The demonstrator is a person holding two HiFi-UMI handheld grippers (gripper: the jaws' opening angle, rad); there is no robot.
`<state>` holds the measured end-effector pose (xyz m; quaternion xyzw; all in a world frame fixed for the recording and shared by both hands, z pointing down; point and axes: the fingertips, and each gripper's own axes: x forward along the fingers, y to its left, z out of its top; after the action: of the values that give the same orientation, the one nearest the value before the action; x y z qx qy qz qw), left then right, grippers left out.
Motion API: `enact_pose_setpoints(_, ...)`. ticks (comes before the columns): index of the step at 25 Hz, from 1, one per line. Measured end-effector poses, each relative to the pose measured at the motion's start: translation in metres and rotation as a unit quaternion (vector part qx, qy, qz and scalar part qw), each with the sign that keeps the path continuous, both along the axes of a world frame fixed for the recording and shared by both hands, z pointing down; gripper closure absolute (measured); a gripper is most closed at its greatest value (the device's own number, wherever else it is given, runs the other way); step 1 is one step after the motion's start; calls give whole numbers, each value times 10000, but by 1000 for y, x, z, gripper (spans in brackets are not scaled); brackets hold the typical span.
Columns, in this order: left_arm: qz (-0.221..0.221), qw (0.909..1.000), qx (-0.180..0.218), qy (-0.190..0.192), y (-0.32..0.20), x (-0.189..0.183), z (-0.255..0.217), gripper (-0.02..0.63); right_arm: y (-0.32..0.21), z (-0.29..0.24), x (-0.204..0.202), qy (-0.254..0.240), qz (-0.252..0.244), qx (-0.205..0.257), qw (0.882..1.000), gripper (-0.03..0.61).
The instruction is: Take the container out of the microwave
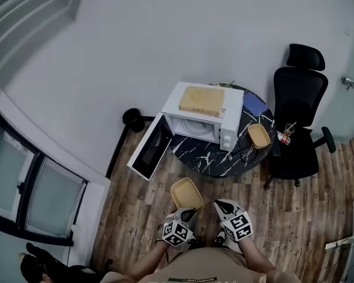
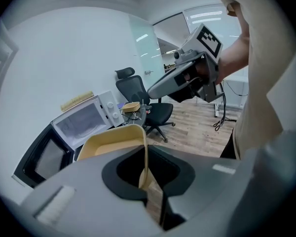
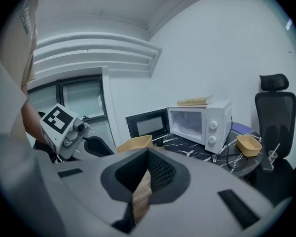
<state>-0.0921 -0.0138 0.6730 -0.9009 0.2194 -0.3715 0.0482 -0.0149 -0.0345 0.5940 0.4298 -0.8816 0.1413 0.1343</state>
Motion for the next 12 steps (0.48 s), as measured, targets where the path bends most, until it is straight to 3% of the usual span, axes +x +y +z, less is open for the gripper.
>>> enact_pose_setpoints(7, 11, 9998, 63, 204, 3, -15, -14, 588, 12, -14, -14, 175, 6, 160, 9997, 571)
enact_pose_setpoints(12, 349, 9982, 495, 2, -5, -13, -29, 588, 7, -29, -16, 238, 86, 373, 9990, 571)
